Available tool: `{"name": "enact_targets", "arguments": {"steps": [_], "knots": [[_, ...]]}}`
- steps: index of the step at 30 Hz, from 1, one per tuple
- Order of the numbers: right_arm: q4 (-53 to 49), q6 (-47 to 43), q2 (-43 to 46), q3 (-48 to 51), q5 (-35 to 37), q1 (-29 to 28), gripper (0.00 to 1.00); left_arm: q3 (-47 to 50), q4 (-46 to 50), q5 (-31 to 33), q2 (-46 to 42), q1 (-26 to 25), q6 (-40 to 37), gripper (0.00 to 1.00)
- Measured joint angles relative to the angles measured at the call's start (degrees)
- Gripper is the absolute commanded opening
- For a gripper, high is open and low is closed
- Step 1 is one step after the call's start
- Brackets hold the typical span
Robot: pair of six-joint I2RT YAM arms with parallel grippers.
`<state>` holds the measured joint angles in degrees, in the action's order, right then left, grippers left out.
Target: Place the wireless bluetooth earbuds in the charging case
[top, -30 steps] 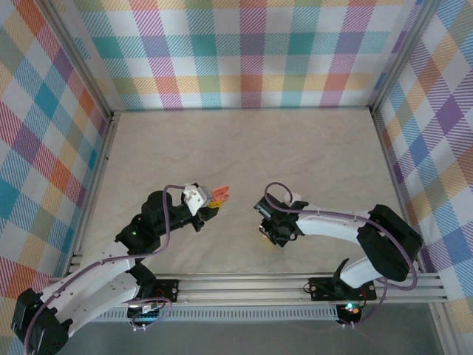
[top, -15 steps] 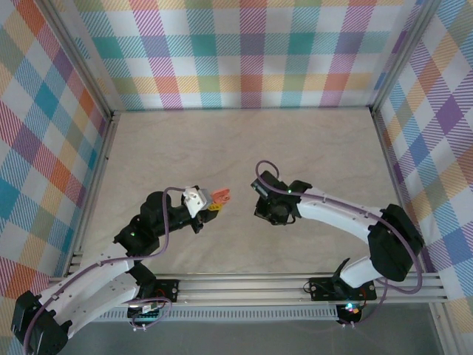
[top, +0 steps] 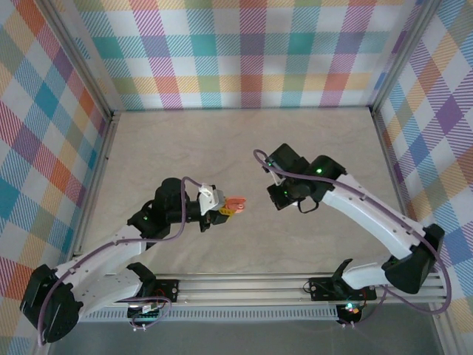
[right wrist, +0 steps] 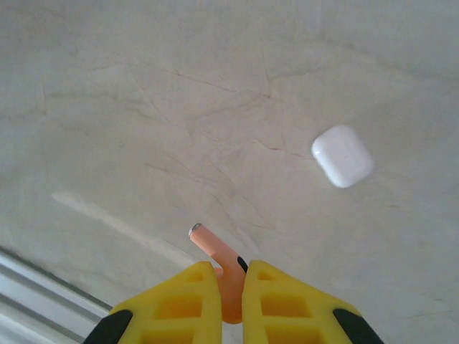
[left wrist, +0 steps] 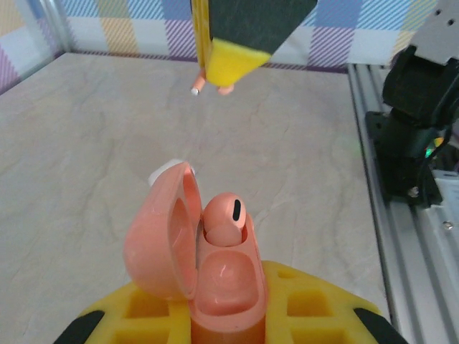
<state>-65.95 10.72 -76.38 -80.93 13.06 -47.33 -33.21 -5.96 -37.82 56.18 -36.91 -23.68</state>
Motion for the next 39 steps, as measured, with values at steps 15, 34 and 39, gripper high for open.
{"name": "enact_targets", "arguments": {"steps": [15, 34, 39], "knots": [[-8.1, -21.0, -5.6, -17.8, -5.6, -9.1, 0.0, -3.1, -2.2, -8.9, 6.7, 0.0, -1.4, 0.0], [-11.8, -26.5, -15.0, -23.5, -7.1, -11.8, 0.0, -3.0, -8.1, -11.2, 6.9, 0.3, 0.5, 0.0], [-12.2, -26.4, -16.2, -24.9, -5.6, -12.2, 0.0, -2.9, -8.1, -11.1, 6.9, 0.4, 0.4, 0.0]]}}
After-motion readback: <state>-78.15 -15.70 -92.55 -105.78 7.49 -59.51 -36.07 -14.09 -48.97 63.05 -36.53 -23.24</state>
